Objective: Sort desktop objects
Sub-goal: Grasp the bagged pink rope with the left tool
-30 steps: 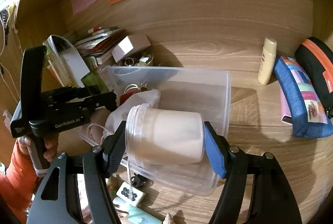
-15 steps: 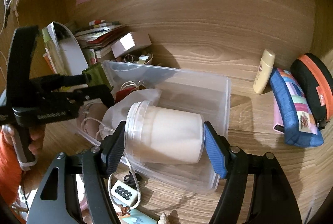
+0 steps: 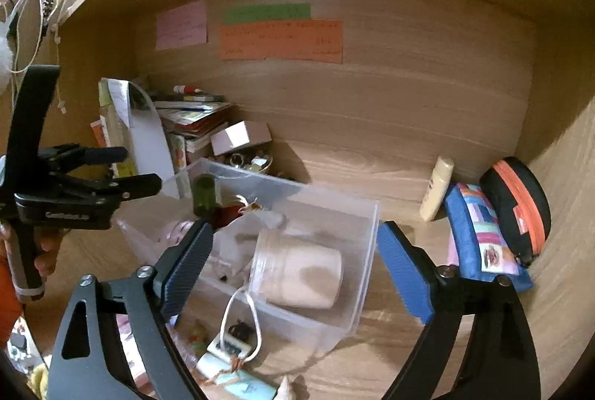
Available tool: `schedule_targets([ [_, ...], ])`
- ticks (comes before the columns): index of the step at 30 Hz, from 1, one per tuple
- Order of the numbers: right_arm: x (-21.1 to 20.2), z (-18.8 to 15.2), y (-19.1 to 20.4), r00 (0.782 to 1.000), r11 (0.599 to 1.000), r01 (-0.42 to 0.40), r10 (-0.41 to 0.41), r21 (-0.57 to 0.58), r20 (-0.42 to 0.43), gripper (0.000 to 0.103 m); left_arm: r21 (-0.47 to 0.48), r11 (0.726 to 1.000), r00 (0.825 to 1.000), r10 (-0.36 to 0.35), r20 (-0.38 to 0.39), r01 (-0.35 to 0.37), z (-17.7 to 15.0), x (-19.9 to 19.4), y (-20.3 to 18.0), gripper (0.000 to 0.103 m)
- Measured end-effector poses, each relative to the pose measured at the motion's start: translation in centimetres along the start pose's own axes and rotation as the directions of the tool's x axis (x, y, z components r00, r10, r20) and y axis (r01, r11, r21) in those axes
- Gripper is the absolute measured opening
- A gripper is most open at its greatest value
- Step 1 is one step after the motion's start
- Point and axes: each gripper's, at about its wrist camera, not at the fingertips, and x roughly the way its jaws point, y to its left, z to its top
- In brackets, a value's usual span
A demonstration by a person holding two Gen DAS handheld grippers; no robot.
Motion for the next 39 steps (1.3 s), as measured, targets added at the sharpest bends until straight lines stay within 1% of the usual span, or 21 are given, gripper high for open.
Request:
schedule_targets([
  [3, -0.4, -0.6, -0.2, 0.999, 1.000, -0.017, 0.018, 0.019, -0.029, 0.092, 0.005, 1.000, 1.000, -0.013, -0.021, 0.013, -1.2, -0.8, -0.2, 0.096],
  [7, -1.1, -1.7, -0.5, 0.998, 0.999, -0.022, 0.024, 0.045, -0.058, 0.092, 0.005, 0.999, 0.996, -0.042, -0.075, 0.043, -3.1, -1.2, -0.7, 0.096],
  [10, -1.4, -2.8, -0.7, 0.996, 0.998, -0.011, 0.016, 0.054, -0.083, 0.092, 0.003, 0.997, 0.989, -0.079, -0.128, 0.080, -4.9, -1.5, -1.4, 0.096],
  [13, -2.0, -3.9, -1.0, 0.994, 0.999, 0.004, 0.001, 0.045, -0.106, 0.092, 0.016, 0.994, 0.982, -0.100, -0.161, 0.104, -6.5, -1.9, -2.8, 0.096],
  [21, -3.2, -6.3, -2.0, 0.987, 0.999, 0.032, -0.030, 0.012, -0.160, 0.092, 0.086, 0.980, 0.953, -0.153, -0.260, 0.181, -9.8, -2.2, -7.1, 0.096],
  [26, -3.0, -7.7, -2.5, 0.979, 1.000, 0.023, -0.023, -0.003, -0.203, 0.092, 0.108, 0.975, 0.938, -0.151, -0.311, 0.193, -11.2, -1.5, -8.6, 0.096],
  [29, -2.6, -8.4, -2.6, 0.973, 1.000, 0.008, -0.011, -0.014, -0.231, 0.092, 0.116, 0.973, 0.920, -0.147, -0.364, 0.201, -11.9, -0.3, -9.2, 0.096],
  [31, -2.4, -8.9, -2.7, 0.969, 1.000, -0.013, 0.011, -0.009, -0.248, 0.091, 0.122, 0.973, 0.912, -0.134, -0.387, 0.195, -12.3, 0.2, -9.4, 0.096],
  [33, -2.1, -9.3, -2.8, 0.963, 0.999, -0.042, 0.040, -0.003, -0.268, 0.090, 0.098, 0.973, 0.908, -0.153, -0.390, 0.207, -12.3, 0.4, -9.2, 0.096],
  [35, -1.8, -9.7, -2.8, 0.956, 0.998, -0.063, 0.058, -0.007, -0.288, 0.082, 0.094, 0.974, 0.910, -0.156, -0.385, 0.207, -12.2, 0.5, -9.0, 0.096],
  [37, -1.3, -10.0, -2.5, 0.948, 0.997, -0.080, 0.071, -0.015, -0.309, 0.067, 0.071, 0.973, 0.912, -0.179, -0.368, 0.220, -12.1, 0.5, -8.5, 0.095],
  [38, -1.1, -10.2, -2.4, 0.944, 0.996, -0.084, 0.074, -0.019, -0.322, 0.064, 0.063, 0.972, 0.913, -0.188, -0.361, 0.225, -12.2, 0.4, -8.3, 0.093],
  [39, -0.7, -10.4, -2.2, 0.940, 0.996, -0.092, 0.079, -0.022, -0.333, 0.059, 0.056, 0.971, 0.914, -0.199, -0.353, 0.233, -12.2, 0.2, -8.1, 0.088],
])
